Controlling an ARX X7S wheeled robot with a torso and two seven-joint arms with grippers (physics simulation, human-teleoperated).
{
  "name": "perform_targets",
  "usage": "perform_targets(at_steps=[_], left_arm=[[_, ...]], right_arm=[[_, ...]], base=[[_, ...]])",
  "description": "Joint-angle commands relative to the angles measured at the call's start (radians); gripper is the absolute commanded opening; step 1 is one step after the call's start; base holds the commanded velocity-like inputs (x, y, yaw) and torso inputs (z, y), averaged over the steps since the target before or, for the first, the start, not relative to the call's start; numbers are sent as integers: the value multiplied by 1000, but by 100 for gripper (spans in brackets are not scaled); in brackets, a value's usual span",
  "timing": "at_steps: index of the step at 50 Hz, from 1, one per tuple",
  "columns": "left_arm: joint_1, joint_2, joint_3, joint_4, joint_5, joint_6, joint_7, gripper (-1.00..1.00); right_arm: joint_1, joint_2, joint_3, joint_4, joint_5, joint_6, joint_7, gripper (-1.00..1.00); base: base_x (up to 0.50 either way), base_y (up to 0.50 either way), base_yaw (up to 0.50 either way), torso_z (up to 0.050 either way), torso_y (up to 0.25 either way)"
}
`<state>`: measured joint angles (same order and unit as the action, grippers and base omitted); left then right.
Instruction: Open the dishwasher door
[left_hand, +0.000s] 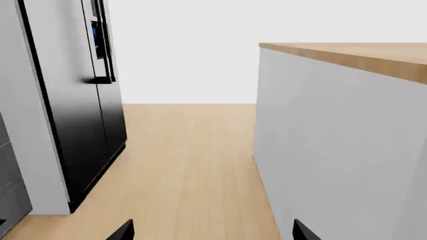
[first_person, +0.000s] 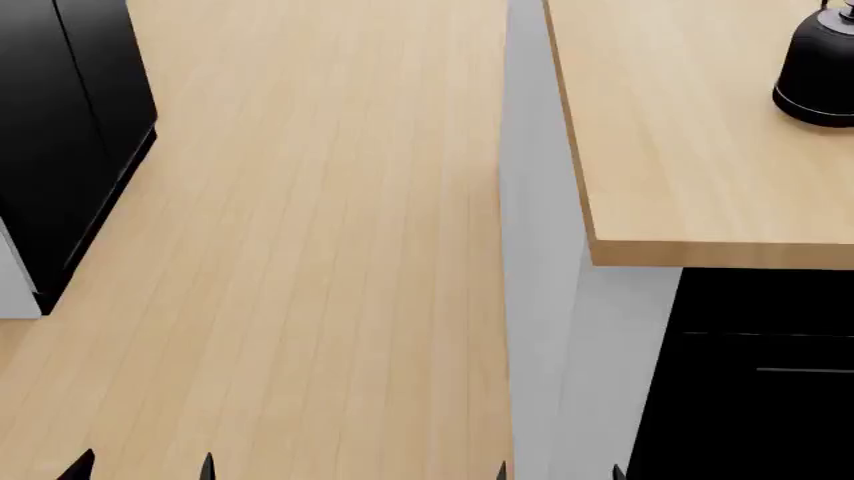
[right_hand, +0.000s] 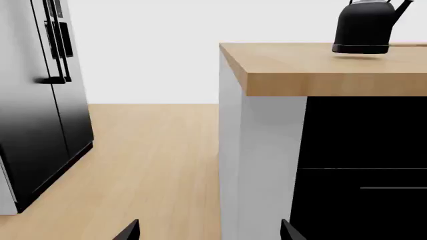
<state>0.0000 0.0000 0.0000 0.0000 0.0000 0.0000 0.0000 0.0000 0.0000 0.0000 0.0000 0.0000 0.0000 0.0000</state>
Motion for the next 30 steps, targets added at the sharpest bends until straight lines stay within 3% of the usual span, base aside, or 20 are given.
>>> perform_targets(at_steps=[1,24,30], left_arm=[[3,-85,100,12,-85,0,-100,100],[-17,-110,134,23,-105,8,-124,100],[-20,-115,139,33,-109,6,-134,100]], right_arm=[[0,117,-138,-3,117,-10,137,100],[-8,136,-161,-5,132,-29,152,100],[-9,138,-164,-5,147,-34,150,100]], base=[[0,0,0,0,0],[0,0,0,0,0],[0,-446,0,0,0]])
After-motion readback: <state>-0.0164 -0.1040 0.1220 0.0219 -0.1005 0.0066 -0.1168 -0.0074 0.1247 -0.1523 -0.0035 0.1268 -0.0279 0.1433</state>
